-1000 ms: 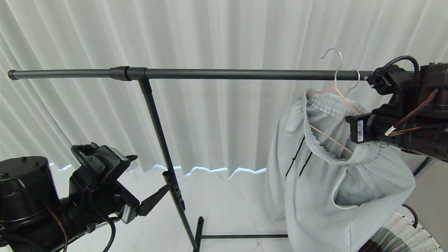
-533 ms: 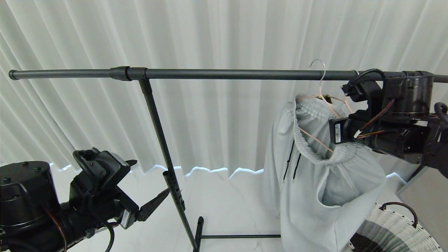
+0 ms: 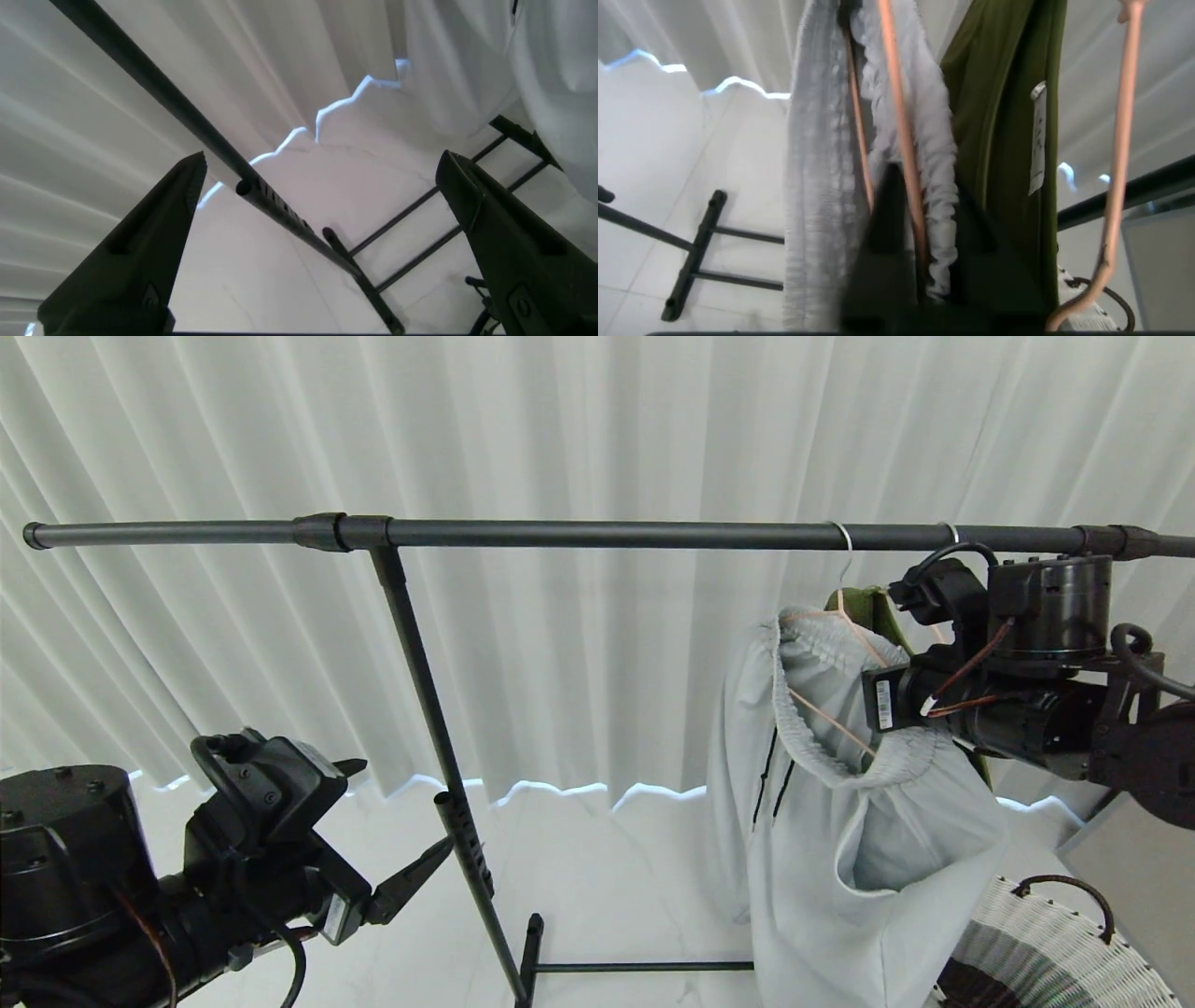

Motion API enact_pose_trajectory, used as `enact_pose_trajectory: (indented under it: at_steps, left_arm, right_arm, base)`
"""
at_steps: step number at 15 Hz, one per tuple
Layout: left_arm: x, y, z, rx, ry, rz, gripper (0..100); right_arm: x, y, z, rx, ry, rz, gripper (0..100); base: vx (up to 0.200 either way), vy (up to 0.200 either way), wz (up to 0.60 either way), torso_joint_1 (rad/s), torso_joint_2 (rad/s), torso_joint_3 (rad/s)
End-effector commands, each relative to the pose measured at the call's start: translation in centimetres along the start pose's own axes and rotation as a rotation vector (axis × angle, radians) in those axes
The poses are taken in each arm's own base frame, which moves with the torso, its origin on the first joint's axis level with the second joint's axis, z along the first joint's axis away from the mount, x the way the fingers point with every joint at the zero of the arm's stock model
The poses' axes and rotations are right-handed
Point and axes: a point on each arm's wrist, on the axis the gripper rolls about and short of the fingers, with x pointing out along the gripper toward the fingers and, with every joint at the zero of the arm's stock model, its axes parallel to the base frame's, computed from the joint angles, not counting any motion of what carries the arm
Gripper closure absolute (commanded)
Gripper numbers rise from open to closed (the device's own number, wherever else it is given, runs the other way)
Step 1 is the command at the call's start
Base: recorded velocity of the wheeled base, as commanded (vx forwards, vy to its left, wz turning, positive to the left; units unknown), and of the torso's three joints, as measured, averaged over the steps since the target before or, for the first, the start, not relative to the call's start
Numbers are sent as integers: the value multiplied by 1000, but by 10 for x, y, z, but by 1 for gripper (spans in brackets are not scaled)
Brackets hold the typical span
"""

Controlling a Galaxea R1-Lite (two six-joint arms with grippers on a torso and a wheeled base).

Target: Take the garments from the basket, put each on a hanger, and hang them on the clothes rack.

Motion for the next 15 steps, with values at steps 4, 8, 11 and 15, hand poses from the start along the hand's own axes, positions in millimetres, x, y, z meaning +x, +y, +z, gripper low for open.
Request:
enact_pose_trajectory:
  at_steps: [4, 8, 11, 15]
  left_arm:
    - [-4, -2, -5, -1, 9, 18, 0]
    - [-9, 3, -5, -12, 25, 148, 0]
    - [-28, 9, -15, -31, 58, 241, 0]
    - [-56, 15, -25, -63, 74, 374, 0]
  right_arm:
    - [-30, -8, 0, 11, -30, 6, 0]
    - [-88, -22, 7, 43, -174, 40, 0]
    - [-124, -36, -5, 38, -215, 46, 0]
    - [-156, -63, -45, 16, -179, -69, 0]
  base:
    - [0, 0, 0, 0, 0, 0]
    - [-100, 0, 0, 0, 1, 4]
    - [-200, 0, 0, 7, -1, -1]
    - [-200, 0, 0, -2, 0, 4]
